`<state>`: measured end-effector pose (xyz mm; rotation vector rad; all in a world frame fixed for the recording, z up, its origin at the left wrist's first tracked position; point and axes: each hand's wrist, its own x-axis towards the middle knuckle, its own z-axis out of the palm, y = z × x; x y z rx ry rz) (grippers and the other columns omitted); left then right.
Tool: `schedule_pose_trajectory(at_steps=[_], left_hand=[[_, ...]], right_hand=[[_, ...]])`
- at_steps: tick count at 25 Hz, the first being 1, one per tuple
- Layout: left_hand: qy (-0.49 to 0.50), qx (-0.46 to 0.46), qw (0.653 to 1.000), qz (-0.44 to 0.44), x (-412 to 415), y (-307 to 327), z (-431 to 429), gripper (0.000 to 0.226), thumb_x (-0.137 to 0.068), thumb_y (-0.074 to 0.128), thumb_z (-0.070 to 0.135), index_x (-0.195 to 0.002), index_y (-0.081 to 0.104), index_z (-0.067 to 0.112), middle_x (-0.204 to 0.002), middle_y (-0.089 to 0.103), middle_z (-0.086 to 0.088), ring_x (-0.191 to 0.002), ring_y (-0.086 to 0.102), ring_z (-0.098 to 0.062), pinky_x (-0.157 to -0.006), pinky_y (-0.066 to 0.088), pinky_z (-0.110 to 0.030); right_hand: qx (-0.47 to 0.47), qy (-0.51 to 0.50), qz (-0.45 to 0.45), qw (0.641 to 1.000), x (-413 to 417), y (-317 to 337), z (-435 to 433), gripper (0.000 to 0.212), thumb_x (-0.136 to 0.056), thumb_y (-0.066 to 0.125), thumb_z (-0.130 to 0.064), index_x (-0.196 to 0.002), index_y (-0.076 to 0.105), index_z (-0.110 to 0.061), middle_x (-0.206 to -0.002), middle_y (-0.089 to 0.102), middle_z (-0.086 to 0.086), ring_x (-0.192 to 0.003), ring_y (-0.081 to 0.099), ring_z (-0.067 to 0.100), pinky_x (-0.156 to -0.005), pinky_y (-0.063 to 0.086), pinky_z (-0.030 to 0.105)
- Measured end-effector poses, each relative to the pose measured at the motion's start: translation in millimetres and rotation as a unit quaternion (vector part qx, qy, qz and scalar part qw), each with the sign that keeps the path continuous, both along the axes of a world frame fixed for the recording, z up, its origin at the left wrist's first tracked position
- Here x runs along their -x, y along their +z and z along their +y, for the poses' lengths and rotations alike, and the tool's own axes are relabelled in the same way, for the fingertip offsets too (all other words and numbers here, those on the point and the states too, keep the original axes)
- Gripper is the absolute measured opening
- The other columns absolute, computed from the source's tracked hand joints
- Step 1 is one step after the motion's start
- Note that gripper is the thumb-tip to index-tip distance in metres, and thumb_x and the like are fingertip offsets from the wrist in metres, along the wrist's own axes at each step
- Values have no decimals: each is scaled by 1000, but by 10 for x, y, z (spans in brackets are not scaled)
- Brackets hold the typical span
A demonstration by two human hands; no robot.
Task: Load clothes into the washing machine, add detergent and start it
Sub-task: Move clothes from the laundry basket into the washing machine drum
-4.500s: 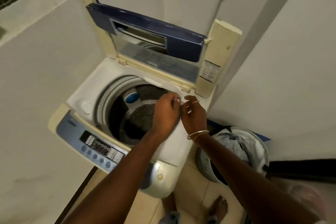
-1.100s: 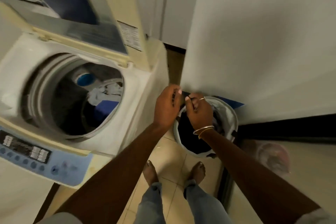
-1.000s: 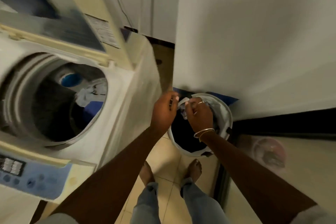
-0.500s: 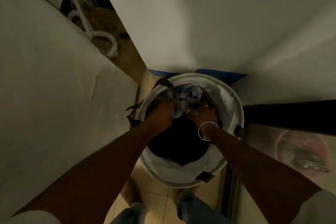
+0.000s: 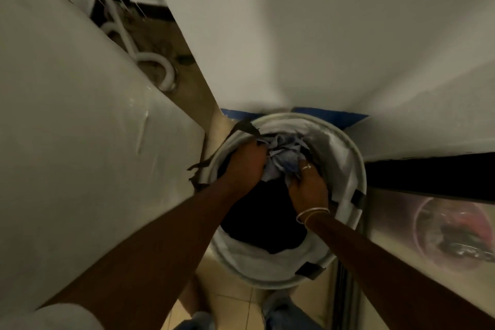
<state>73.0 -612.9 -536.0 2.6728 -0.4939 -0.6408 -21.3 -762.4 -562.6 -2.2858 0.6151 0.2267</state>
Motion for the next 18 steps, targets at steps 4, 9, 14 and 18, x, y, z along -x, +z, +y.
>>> schedule_pose_trajectory(at_steps=[4, 9, 14, 18], left_hand=[[100, 129, 986, -34, 196, 1322, 106, 26, -93, 55, 21, -111, 69, 8, -113, 65, -14, -103, 62, -28, -89, 50, -37], [233, 190, 949, -94, 576, 3068, 666, 15, -89, 57, 16, -102, 64, 13, -106, 57, -5, -94, 56, -19, -85, 52, -37], [279, 293, 896, -185, 882, 4823, 1542, 19, -89, 60, 13, -107, 61, 21, -107, 52, 6, -97, 55, -8, -89, 51, -27], [299, 326, 849, -290, 1111, 5780, 2527, 20, -86, 62, 3, -103, 63, 14, -104, 53, 0, -95, 54, -12, -81, 46, -21]], right_hand=[[-44, -52, -104, 992, 7, 1309, 395, 42, -93, 59, -9, -134, 53, -13, -119, 67, 15, -108, 64, 35, -88, 50, 35], [-126, 9, -246, 961, -12, 3126, 1041, 52, -94, 52, -19, -141, 38, -37, -130, 62, 0, -119, 59, 18, -103, 47, 33], [-212, 90, -385, 894, 86, 4839, 1904, 55, -92, 47, -20, -143, 38, -38, -126, 57, -31, -116, 57, -4, -97, 45, 17], [-263, 179, -472, 822, 152, 5775, 2854, 63, -91, 50, -10, -145, 36, -40, -141, 52, -18, -131, 51, 11, -109, 41, 32]])
